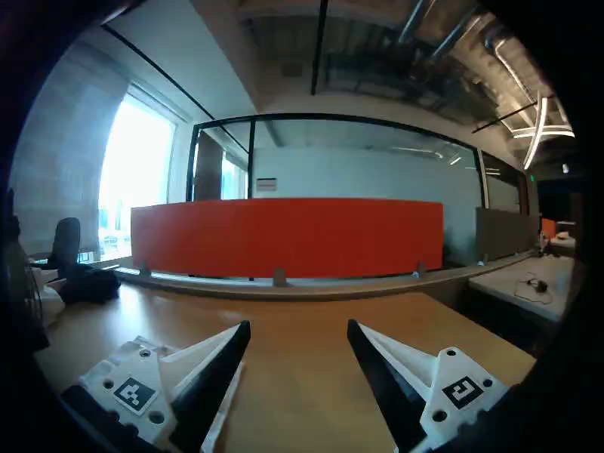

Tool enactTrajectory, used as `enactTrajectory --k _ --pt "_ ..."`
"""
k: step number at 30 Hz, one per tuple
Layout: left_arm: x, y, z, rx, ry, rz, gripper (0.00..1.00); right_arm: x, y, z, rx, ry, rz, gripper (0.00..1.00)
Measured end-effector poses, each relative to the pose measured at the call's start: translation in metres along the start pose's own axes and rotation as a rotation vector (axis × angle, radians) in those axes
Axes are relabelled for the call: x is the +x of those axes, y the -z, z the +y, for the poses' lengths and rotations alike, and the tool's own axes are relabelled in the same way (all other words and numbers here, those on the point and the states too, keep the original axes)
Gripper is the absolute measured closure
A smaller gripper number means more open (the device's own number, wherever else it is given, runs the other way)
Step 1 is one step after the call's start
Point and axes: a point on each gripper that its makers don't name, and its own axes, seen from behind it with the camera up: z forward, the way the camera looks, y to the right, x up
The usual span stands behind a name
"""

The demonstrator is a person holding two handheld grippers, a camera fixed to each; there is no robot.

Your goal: Fold towel

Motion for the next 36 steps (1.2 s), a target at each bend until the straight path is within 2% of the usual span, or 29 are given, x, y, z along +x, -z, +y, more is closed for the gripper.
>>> enactTrajectory --k 9,15,27,36 --pt "0.052 -0.003 -0.005 0.001 0.01 0.0 0.01 0.051 -0.002 -0.004 -0.003 -0.006 -0.006 0.01" --pt "0.075 -0.004 -0.007 -0.003 0.01 -0.012 0.01 0.078 -0.004 -0.008 -0.002 -0.01 -0.004 0.01" --pt "0.092 -0.006 -0.002 -0.023 0.001 -0.033 0.01 0.101 -0.009 -0.013 0.015 0.008 -0.009 0.01" --pt "0.096 -0.007 0.008 -0.084 -0.035 -0.078 0.01 0.104 -0.009 -0.033 0.103 0.053 -0.065 0.01"
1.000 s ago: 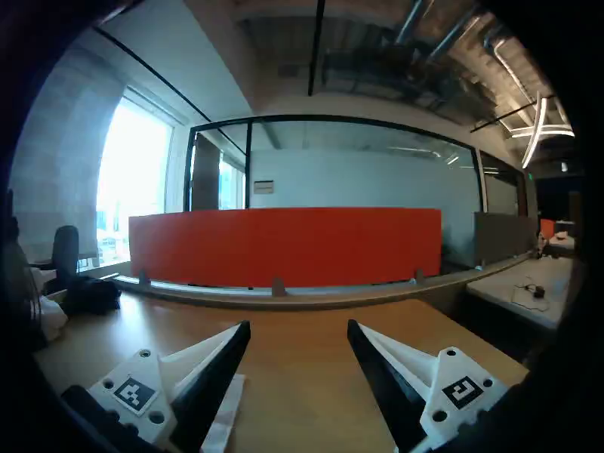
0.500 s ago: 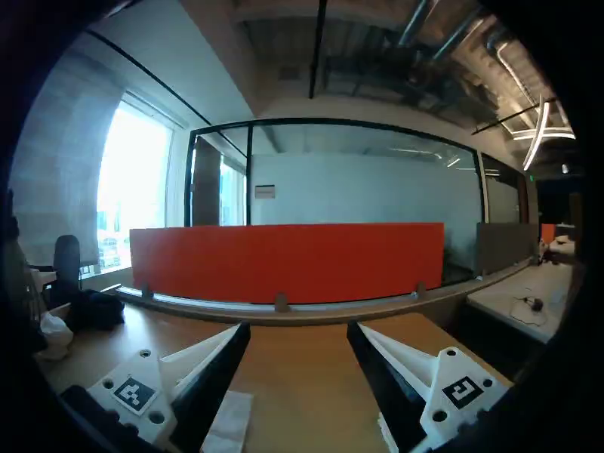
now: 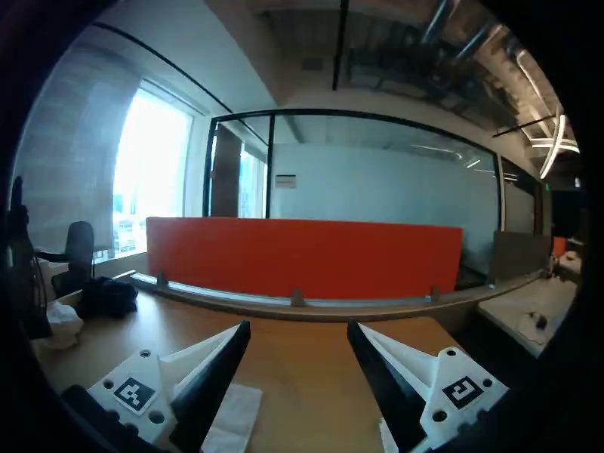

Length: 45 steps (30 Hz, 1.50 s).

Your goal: Fold towel

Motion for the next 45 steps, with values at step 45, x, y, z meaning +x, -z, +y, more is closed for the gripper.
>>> enactTrajectory --k 45 --pt "-0.079 -0.001 0.052 -0.234 -0.155 -0.278 0.01 -0.064 0.014 -0.083 0.334 0.144 -0.262 0.0"
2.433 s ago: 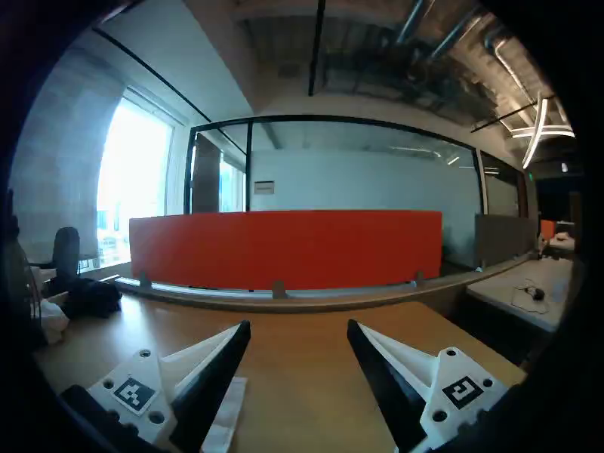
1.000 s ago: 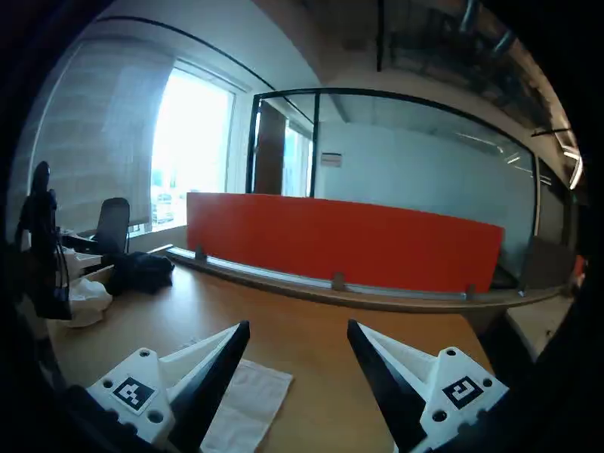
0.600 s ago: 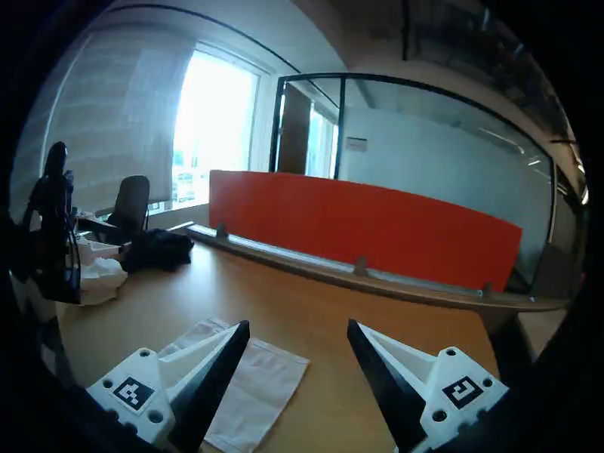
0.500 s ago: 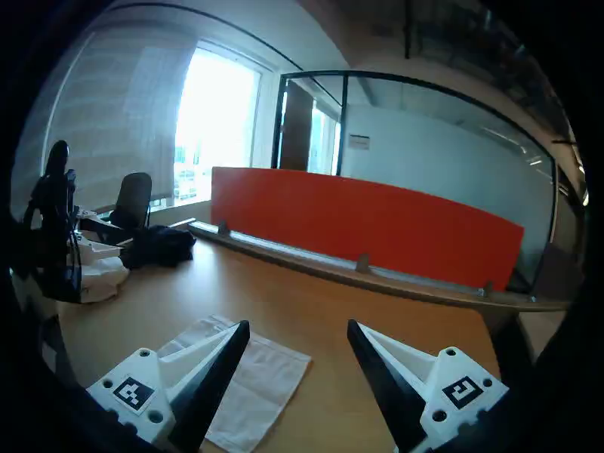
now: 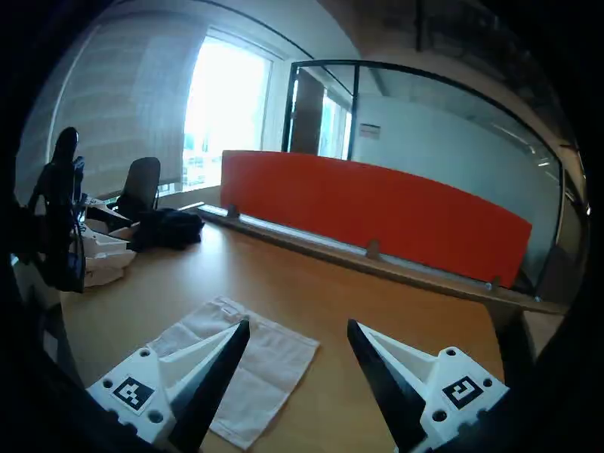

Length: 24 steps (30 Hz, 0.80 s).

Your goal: Fold towel

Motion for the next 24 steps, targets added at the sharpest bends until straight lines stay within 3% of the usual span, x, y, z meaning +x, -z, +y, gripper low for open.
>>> enactTrajectory --k 15,24 --pt "-0.052 -0.003 0.04 -0.098 0.017 -0.091 0.01 -0.053 -0.001 -0.019 0.042 0.011 -0.088 0.0" --pt "-0.092 -0.005 0.061 -0.152 -0.008 -0.165 0.01 -0.095 -0.003 -0.029 0.067 0.017 -0.154 0.0"
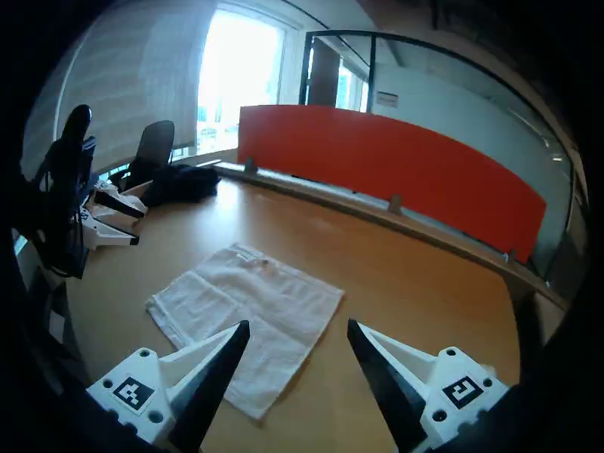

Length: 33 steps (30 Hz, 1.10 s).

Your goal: Fold towel

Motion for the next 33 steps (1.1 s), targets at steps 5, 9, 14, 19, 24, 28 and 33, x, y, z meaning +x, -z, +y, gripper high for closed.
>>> enactTrajectory --k 5,9,14,19,24,28,33 --pt "-0.02 -0.008 0.009 -0.024 -0.011 -0.041 0.01 -0.023 -0.007 -0.008 0.017 0.003 -0.036 0.0" --pt "-0.033 -0.015 0.016 -0.044 -0.015 -0.069 0.01 -0.039 -0.013 -0.016 0.035 0.008 -0.064 0.0" --pt "-0.049 -0.023 0.024 -0.073 -0.022 -0.105 0.01 -0.059 -0.021 -0.024 0.056 0.015 -0.102 0.0" --pt "-0.064 -0.032 0.035 -0.104 -0.028 -0.142 0.01 -0.078 -0.027 -0.031 0.079 0.017 -0.138 0.0" --pt "-0.078 -0.038 0.045 -0.136 -0.03 -0.176 0.01 -0.095 -0.031 -0.036 0.099 0.025 -0.173 0.0" --pt "-0.09 -0.042 0.053 -0.162 -0.036 -0.206 0.01 -0.11 -0.034 -0.04 0.122 0.036 -0.206 0.0" --pt "-0.101 -0.047 0.061 -0.184 -0.055 -0.236 0.01 -0.127 -0.035 -0.043 0.148 0.049 -0.244 0.0"
